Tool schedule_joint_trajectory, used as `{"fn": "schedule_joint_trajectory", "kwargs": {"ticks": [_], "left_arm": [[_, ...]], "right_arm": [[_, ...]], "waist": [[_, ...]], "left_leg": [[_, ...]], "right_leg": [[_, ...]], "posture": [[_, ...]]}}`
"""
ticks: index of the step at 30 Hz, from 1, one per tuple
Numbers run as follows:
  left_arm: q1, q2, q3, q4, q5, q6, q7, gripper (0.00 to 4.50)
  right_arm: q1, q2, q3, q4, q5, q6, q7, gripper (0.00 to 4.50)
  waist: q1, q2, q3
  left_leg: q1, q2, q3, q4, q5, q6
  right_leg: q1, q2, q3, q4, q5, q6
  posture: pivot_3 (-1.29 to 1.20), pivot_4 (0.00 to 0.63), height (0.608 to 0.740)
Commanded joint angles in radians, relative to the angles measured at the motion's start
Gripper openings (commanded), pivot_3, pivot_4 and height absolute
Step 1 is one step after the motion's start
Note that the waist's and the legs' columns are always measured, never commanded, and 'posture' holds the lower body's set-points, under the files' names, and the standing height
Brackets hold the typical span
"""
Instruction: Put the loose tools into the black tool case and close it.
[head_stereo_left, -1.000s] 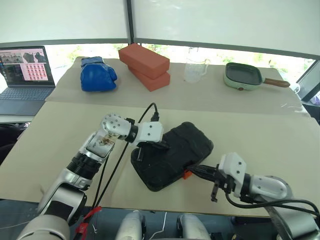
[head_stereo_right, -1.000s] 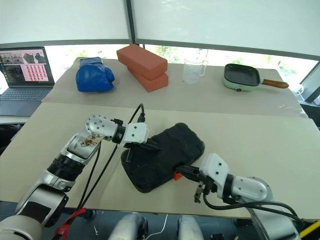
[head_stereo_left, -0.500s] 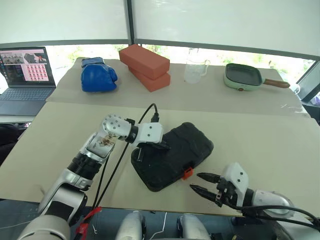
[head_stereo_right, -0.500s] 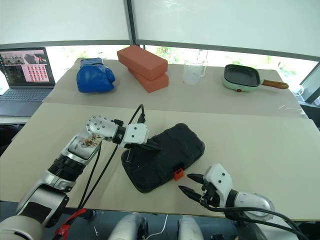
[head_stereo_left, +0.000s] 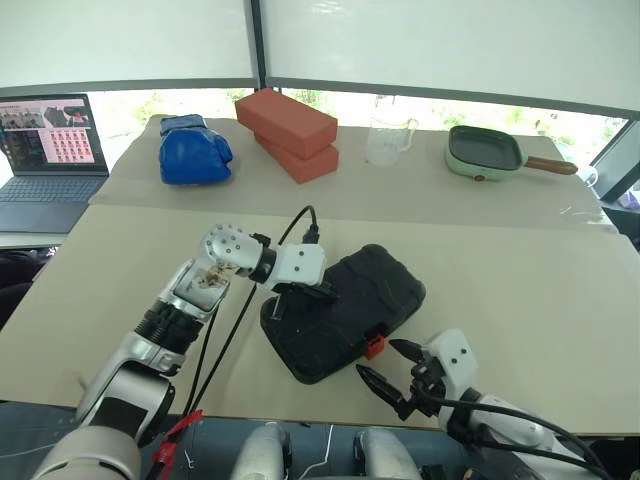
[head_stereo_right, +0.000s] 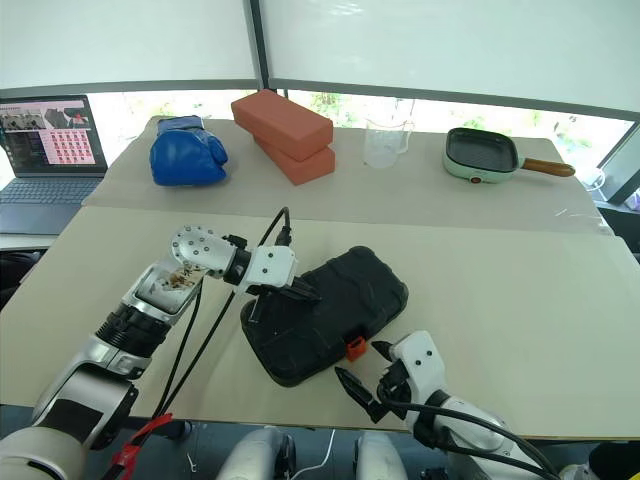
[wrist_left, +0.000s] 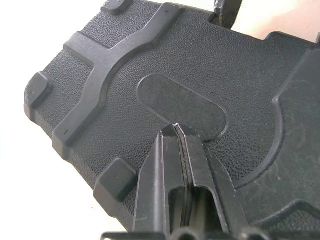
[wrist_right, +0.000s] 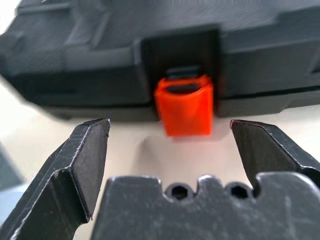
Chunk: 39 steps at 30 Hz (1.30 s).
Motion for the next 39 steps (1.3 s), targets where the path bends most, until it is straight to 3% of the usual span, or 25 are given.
{"fn": "schedule_joint_trajectory", "kwargs": {"ticks": [1, 2, 5, 13, 25, 36, 38, 39], "left_arm": [[0.027, -0.013, -0.103, 0.044, 0.055, 0.002, -0.056, 0.00], [0.024, -0.014, -0.101, 0.047, 0.057, 0.000, -0.058, 0.00], [0.016, -0.017, -0.094, 0.057, 0.059, -0.005, -0.060, 0.00], [0.020, -0.020, -0.087, 0.069, 0.067, -0.018, -0.060, 0.00], [0.012, -0.044, -0.094, 0.102, 0.073, -0.032, -0.063, 0.00], [-0.013, -0.069, -0.091, 0.148, 0.080, -0.057, -0.072, 0.00], [-0.014, -0.070, -0.090, 0.150, 0.080, -0.059, -0.073, 0.00], [-0.014, -0.071, -0.090, 0.151, 0.080, -0.059, -0.073, 0.00]], "right_arm": [[-0.027, 0.008, 0.013, 0.025, -0.031, -0.062, -0.005, 4.47], [-0.032, 0.013, 0.015, 0.035, -0.034, -0.073, -0.003, 4.47], [-0.040, 0.013, 0.027, 0.045, -0.047, -0.107, 0.010, 3.79], [-0.019, -0.009, 0.028, 0.037, -0.083, -0.155, 0.029, 1.19], [0.079, -0.034, 0.006, -0.066, -0.128, -0.225, 0.029, 1.19], [0.086, -0.017, -0.007, -0.029, -0.145, -0.241, 0.023, 1.19], [0.089, -0.033, -0.004, -0.023, -0.142, -0.214, 0.034, 2.22], [0.096, -0.043, -0.006, -0.024, -0.145, -0.216, 0.042, 2.47]], "waist": [[0.000, 0.000, 0.000], [0.000, 0.000, 0.000], [-0.001, 0.000, 0.000], [-0.001, 0.000, 0.000], [0.008, -0.001, 0.000], [0.016, -0.001, 0.000], [0.016, -0.001, 0.000], [0.016, -0.001, -0.001]], "left_leg": [[0.000, 0.000, 0.000, 0.000, 0.000, 0.000], [0.000, 0.000, 0.000, 0.000, 0.000, 0.000], [0.000, 0.000, 0.000, 0.000, 0.000, 0.000], [0.000, 0.000, 0.000, 0.000, 0.000, 0.000], [-0.002, 0.000, 0.000, 0.000, 0.000, 0.000], [-0.004, -0.001, -0.001, 0.001, 0.000, 0.000], [-0.004, -0.001, -0.001, 0.001, 0.000, 0.000], [-0.004, -0.001, -0.001, 0.001, 0.000, 0.000]], "right_leg": [[0.000, 0.000, 0.000, 0.000, 0.000, 0.000], [0.000, 0.000, 0.000, 0.000, 0.000, 0.000], [0.000, 0.000, 0.000, 0.000, 0.000, 0.000], [0.000, 0.000, 0.000, 0.000, 0.000, 0.000], [-0.001, 0.000, 0.000, 0.000, 0.000, 0.001], [-0.002, 0.000, 0.000, -0.001, -0.001, 0.001], [-0.002, 0.000, 0.000, -0.001, -0.001, 0.001], [-0.002, 0.000, 0.000, -0.001, -0.001, 0.001]], "posture": [[0.00, 0.150, 0.738], [0.00, 0.150, 0.738], [0.00, 0.150, 0.738], [0.00, 0.150, 0.738], [0.00, 0.150, 0.738], [0.00, 0.150, 0.738], [0.00, 0.150, 0.738], [0.00, 0.150, 0.738]]}}
